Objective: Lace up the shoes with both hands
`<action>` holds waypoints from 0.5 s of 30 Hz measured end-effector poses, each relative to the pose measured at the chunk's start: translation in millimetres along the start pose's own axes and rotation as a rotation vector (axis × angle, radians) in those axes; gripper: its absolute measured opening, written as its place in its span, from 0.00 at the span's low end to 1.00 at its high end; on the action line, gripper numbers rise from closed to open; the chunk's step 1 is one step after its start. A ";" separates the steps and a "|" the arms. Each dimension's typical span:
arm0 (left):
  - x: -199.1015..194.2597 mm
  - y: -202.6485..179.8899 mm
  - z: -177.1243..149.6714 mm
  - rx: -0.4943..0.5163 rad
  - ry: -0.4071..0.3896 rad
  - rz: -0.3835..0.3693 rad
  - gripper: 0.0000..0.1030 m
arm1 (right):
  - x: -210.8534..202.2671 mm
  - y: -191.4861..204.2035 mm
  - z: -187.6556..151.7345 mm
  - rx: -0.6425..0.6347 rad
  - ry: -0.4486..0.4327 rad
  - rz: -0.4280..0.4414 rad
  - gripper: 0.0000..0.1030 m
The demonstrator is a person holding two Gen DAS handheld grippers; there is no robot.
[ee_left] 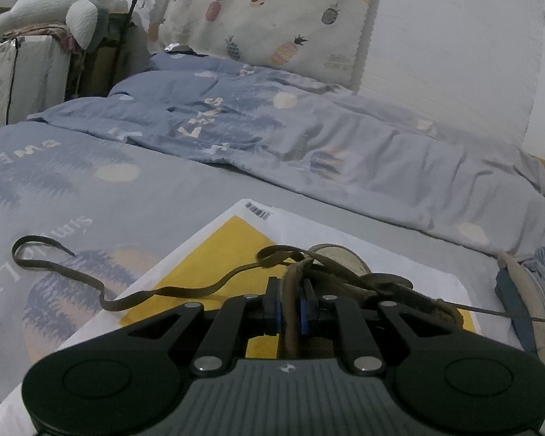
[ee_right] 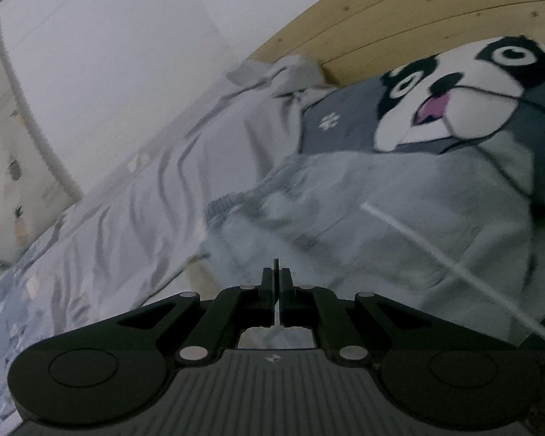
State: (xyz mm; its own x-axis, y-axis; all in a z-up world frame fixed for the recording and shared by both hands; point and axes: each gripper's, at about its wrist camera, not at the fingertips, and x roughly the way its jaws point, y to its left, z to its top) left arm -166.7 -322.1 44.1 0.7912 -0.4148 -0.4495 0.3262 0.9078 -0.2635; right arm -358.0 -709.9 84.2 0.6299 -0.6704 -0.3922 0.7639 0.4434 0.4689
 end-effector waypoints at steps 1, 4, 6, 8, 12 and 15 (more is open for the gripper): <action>-0.1 -0.2 -0.2 0.001 -0.001 0.000 0.09 | -0.3 -4.0 3.0 0.002 -0.005 -0.011 0.02; 0.0 -0.1 -0.5 -0.001 -0.001 0.001 0.09 | -0.8 -15.5 9.4 0.008 -0.021 -0.049 0.02; 0.3 -0.2 -0.4 -0.001 0.000 0.001 0.09 | -1.0 -22.9 13.1 0.013 -0.032 -0.075 0.02; 0.1 0.4 -0.2 -0.003 0.000 0.001 0.09 | -0.9 -29.3 16.8 0.018 -0.043 -0.101 0.02; 0.1 -6.1 -0.9 -0.008 -0.001 0.007 0.09 | 0.5 -42.3 23.9 0.033 -0.066 -0.152 0.02; 0.6 -5.3 -0.5 -0.010 0.000 0.006 0.09 | -0.5 -45.8 26.0 0.030 -0.077 -0.179 0.02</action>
State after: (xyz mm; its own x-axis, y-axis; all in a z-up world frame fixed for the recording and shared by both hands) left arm -168.2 -327.2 44.8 0.7929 -0.4096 -0.4512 0.3164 0.9095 -0.2697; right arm -397.0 -745.2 83.5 0.4706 -0.7813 -0.4100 0.8575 0.2956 0.4210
